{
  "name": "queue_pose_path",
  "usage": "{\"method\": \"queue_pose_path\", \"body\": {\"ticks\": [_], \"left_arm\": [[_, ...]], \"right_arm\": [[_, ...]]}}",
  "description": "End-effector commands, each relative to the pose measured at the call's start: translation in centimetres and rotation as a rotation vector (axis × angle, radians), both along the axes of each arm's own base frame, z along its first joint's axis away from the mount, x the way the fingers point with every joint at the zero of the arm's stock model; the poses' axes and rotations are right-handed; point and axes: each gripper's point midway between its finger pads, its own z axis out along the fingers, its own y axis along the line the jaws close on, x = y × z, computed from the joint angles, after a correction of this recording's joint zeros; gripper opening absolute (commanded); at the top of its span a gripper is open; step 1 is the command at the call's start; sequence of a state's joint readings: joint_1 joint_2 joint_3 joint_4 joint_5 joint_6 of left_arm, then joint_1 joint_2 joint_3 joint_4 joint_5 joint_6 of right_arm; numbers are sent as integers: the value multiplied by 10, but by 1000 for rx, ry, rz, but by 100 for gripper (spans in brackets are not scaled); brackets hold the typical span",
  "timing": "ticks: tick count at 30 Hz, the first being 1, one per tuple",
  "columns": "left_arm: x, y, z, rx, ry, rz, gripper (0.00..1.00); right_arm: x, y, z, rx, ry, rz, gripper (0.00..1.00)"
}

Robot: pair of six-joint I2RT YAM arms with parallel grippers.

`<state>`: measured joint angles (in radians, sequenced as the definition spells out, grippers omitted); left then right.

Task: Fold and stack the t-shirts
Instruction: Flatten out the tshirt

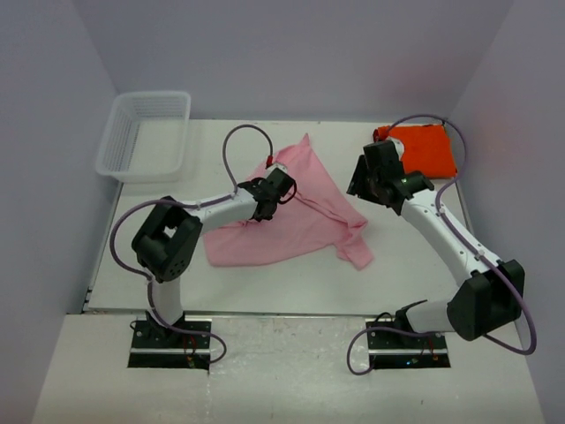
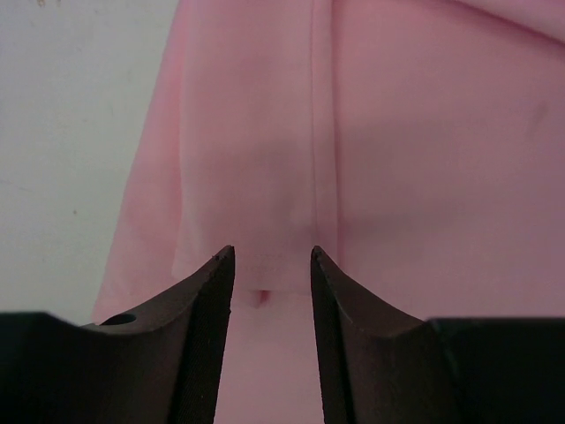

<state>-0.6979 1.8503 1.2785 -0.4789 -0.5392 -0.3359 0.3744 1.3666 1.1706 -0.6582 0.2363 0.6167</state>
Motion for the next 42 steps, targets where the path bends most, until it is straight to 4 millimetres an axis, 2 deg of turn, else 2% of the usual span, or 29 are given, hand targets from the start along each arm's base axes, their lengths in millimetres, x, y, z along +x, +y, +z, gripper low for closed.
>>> {"method": "queue_pose_path", "body": {"ticks": [1, 4, 13, 19, 23, 25, 26, 28, 29, 30, 31, 32, 33, 34, 35, 36, 37, 38, 39, 40, 41, 42], "left_arm": [[6, -13, -7, 12, -35, 22, 41], [7, -18, -19, 43, -24, 26, 40], [0, -11, -42, 81, 22, 38, 40], [-6, -7, -46, 83, 39, 58, 34], [-9, -6, -46, 69, 45, 69, 23], [-13, -5, -47, 61, 52, 75, 18], [-15, -4, -48, 60, 54, 79, 13], [-19, -1, -47, 49, 52, 90, 6], [-20, 0, -46, 47, 47, 96, 0], [-22, 3, -41, 34, 40, 106, 0], [-24, 4, -38, 25, 35, 110, 0], [-25, 4, -33, 12, 26, 113, 0], [-30, 2, -21, -15, 6, 109, 0], [-32, 2, -14, -29, -6, 107, 0], [-37, 2, -6, -38, -15, 105, 0], [-46, -5, 11, -79, -45, 86, 0], [-52, -9, 20, -104, -57, 72, 0], [-59, -12, 27, -123, -60, 62, 0], [-70, -22, 43, -168, -82, 30, 0], [-76, -26, 50, -186, -91, 15, 0], [-83, -26, 56, -188, -88, 10, 0], [-91, -32, 70, -221, -102, -11, 0]], "right_arm": [[8, 8, 29, 21, -53, 32, 53], [7, 8, 34, 29, -70, 38, 53], [3, 9, 33, 40, -77, 49, 53], [0, 7, 37, 40, -88, 47, 53], [3, 9, 43, 43, -95, 58, 53], [6, 13, 40, 37, -75, 76, 53], [10, 14, 45, 36, -84, 76, 54], [18, 18, 40, 19, -63, 111, 54], [26, 22, 50, 19, -82, 122, 54], [35, 25, 40, -11, -49, 151, 54], [42, 28, 39, -18, -38, 163, 54], [54, 32, 51, -23, -55, 170, 54], [66, 36, 35, -53, -8, 194, 54], [71, 39, 33, -62, 10, 205, 54], [86, 44, 46, -57, -28, 208, 54], [93, 48, 45, -56, -27, 228, 54], [99, 53, 27, -59, 29, 246, 54], [107, 65, 38, -18, 7, 280, 53], [110, 73, 36, 2, 14, 308, 53], [114, 80, 20, 13, 55, 335, 52], [117, 92, 26, 51, 48, 379, 52], [120, 103, 19, 84, 67, 419, 51]]}}
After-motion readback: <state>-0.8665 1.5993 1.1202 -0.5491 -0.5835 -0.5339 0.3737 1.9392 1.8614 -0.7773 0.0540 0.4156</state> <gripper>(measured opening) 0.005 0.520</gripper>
